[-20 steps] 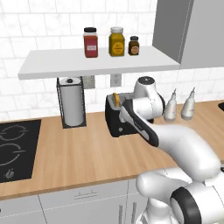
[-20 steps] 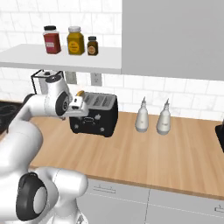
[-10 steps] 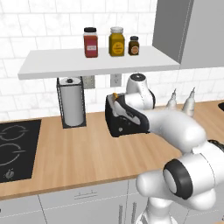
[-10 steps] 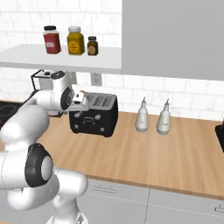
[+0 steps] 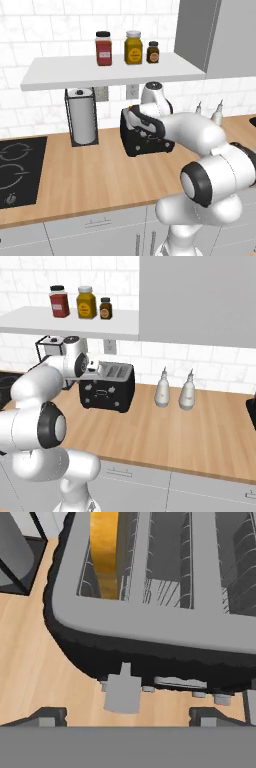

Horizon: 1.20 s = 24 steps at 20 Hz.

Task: Start the toaster. Once the lever pops up, take the bread to the plate on the dining counter.

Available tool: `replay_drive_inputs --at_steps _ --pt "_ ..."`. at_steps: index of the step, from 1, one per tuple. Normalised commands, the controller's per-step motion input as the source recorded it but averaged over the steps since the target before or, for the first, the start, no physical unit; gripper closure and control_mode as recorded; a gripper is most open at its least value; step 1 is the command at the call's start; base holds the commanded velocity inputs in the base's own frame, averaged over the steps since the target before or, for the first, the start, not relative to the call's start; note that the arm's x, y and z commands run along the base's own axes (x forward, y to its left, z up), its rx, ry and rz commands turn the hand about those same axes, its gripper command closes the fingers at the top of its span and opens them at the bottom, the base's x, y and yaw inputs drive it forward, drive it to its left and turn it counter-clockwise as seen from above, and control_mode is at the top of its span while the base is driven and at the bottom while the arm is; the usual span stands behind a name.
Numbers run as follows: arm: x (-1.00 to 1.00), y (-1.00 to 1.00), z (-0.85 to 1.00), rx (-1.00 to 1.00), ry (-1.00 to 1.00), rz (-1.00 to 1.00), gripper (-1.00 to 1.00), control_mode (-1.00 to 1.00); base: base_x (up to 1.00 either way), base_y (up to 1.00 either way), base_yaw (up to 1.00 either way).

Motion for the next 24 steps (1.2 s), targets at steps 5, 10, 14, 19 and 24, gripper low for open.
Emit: replay_drive_inputs --at_steps 5,10,14,19,24 --pt "0.01 0.02 -0.25 0.0 0.0 -0.05 1.0 -1.0 0.0 0.0 0.0" --pt "0.11 0.0 -0.19 0.0 0.0 -0.07 1.0 -1.0 0.0 0.0 0.0" --pt "0.0 0.0 -0.14 0.02 0.0 -0.04 1.0 -1.0 0.0 0.0 0.0" --pt "0.0 0.0 -0.18 0.05 0.0 -0.02 1.0 -1.0 0.0 0.0 0.0" --pt "0.0 0.0 -0.33 0.05 0.0 -0.01 1.0 -1.0 0.0 0.0 0.0"
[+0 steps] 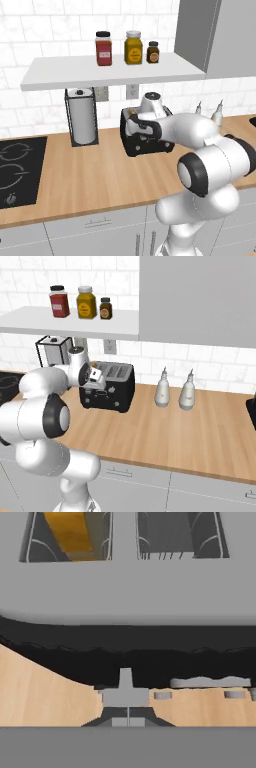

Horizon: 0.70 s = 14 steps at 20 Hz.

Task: Start the toaster. Once the lever pops up, take the bread to the plate on the dining counter.

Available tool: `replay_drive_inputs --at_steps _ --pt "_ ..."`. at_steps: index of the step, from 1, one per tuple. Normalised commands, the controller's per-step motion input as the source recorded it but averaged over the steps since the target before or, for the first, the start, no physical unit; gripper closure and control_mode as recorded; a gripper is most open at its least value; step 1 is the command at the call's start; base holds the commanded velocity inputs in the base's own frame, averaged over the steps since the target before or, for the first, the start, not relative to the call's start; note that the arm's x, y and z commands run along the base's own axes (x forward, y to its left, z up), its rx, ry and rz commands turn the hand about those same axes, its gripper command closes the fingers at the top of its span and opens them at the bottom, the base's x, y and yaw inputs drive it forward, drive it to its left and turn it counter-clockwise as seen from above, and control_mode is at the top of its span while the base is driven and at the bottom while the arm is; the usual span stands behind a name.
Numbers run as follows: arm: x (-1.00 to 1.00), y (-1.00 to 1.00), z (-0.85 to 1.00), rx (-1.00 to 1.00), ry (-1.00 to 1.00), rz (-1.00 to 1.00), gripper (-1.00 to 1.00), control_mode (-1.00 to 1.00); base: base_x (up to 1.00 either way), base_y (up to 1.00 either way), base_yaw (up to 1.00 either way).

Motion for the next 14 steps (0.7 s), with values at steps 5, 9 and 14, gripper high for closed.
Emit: replay_drive_inputs --at_steps 5,9,14 --pt "0.12 0.0 -0.35 0.01 -0.01 0.0 1.0 -1.0 0.0 0.0 0.0" --pt "-0.06 0.0 -0.73 0.0 0.0 -0.01 1.0 -1.0 0.0 0.0 0.0" --pt "-0.05 0.0 -0.78 0.01 0.0 -0.02 1.0 -1.0 0.0 0.0 0.0"
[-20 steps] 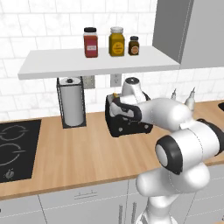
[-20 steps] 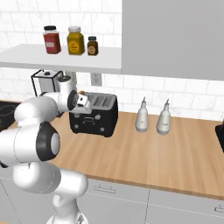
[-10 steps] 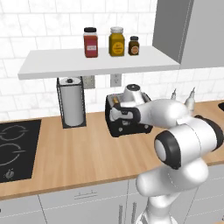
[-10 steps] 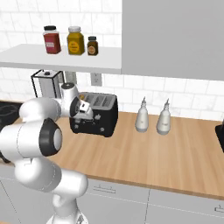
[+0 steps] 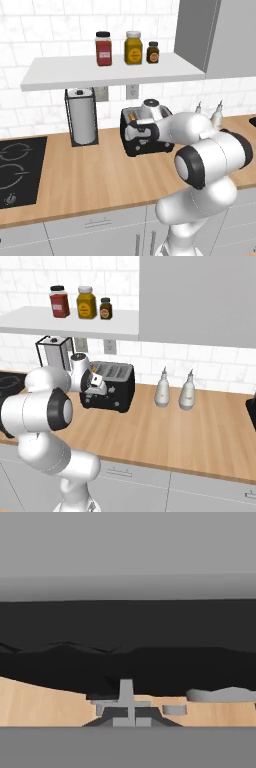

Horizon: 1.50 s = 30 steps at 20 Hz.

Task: Start the toaster. Once the lever pops up, take the bread to the plate on the dining counter.

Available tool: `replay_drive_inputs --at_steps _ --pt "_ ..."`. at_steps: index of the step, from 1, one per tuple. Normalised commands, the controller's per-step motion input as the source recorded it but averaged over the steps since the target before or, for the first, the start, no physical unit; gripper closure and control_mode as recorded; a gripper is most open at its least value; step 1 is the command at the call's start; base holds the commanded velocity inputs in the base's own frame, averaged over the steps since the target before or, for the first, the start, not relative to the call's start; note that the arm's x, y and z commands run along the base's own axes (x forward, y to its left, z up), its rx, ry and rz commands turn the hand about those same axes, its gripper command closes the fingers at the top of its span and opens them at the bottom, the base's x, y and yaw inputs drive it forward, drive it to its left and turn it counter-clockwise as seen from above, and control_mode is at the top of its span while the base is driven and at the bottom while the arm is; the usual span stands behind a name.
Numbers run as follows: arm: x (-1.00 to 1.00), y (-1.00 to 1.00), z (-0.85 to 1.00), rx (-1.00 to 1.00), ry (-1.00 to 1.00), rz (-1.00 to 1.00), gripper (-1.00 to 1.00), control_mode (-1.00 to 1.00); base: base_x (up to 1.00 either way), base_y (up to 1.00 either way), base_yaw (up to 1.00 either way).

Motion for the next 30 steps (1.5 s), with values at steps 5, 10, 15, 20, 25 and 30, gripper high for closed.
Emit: replay_drive_inputs --at_steps 5,10,15,20,25,30 --pt "-0.16 0.0 -0.44 0.01 -0.02 -0.01 1.0 -1.0 0.0 0.0 0.0" --pt "-0.53 -0.06 0.42 0.01 -0.2 0.0 1.0 -1.0 0.0 0.0 0.0" --pt "-0.13 0.0 0.69 0.0 -0.21 0.0 1.0 -1.0 0.0 0.0 0.0" --pt "0.0 0.0 0.67 0.0 -0.21 0.0 1.0 -1.0 0.0 0.0 0.0" --pt "0.0 0.08 0.33 0.0 -0.1 0.0 1.0 -1.0 0.0 0.0 0.0" --pt "0.09 0.11 0.02 0.0 -0.02 0.0 1.0 -1.0 0.0 0.0 0.0"
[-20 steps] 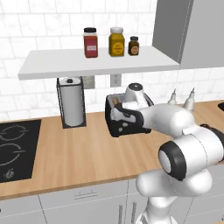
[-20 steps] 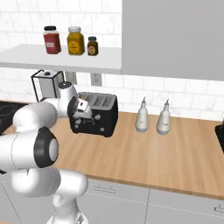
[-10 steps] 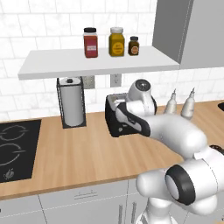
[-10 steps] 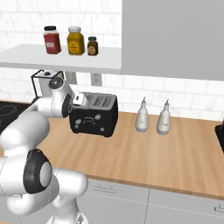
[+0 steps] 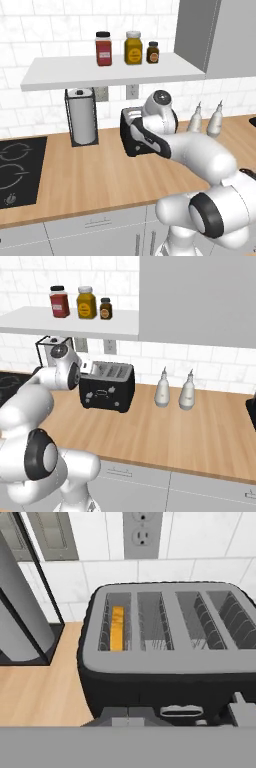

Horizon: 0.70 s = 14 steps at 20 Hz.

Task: Start the toaster. Once the lever pops up, take the bread to the plate on the dining counter.

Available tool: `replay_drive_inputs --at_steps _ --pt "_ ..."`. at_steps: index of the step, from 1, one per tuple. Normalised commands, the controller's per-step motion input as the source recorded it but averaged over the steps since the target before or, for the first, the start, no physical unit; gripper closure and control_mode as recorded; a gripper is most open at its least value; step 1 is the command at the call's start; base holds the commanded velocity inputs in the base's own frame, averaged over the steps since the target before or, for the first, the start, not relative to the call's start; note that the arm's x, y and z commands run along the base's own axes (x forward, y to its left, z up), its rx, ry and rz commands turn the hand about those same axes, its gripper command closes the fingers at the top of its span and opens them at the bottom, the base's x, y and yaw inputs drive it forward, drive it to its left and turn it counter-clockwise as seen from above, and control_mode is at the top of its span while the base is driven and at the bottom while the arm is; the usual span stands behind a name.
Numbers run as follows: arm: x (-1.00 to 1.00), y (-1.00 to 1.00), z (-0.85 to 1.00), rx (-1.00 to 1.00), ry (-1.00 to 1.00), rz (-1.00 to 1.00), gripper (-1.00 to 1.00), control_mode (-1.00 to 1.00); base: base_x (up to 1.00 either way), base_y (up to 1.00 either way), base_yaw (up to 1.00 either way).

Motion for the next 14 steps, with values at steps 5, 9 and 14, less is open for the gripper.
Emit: replay_drive_inputs --at_steps 5,9,14 --pt "0.54 0.0 0.0 0.0 0.0 0.0 -1.0 -1.0 0.0 0.0 0.0" --pt "0.38 0.07 0.0 0.0 0.0 0.01 -1.0 -1.0 0.0 0.0 0.0" --pt "0.08 0.24 -0.11 0.0 -0.02 0.03 -1.0 -1.0 0.0 0.0 0.0"
